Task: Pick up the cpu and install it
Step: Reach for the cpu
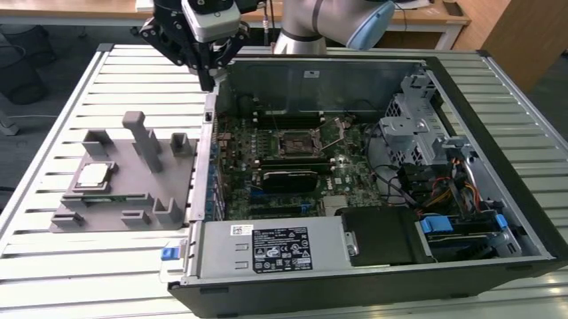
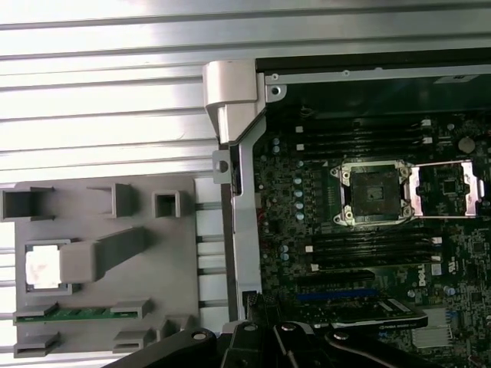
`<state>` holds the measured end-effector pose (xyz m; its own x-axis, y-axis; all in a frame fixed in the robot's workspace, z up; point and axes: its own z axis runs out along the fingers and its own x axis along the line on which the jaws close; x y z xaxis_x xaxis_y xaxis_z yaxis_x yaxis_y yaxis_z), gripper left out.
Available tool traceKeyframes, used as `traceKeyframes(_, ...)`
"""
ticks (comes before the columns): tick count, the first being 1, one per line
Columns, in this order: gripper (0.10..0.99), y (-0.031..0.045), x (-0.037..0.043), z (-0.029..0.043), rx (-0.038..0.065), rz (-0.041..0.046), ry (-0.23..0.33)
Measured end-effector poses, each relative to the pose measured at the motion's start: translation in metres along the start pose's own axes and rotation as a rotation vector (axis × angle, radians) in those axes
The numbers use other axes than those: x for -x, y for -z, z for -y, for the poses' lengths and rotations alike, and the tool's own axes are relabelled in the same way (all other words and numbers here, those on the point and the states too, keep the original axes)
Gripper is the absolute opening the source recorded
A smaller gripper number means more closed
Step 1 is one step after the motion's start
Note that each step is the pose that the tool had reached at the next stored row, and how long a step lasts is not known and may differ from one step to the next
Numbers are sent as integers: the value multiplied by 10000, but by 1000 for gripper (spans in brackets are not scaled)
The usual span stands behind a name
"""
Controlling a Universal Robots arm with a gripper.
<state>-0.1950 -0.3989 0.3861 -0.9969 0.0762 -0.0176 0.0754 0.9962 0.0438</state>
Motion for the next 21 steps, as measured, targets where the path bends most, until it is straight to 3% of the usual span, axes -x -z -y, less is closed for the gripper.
traceKeyframes(21,106,-12,-77,6,-1,-14,-1)
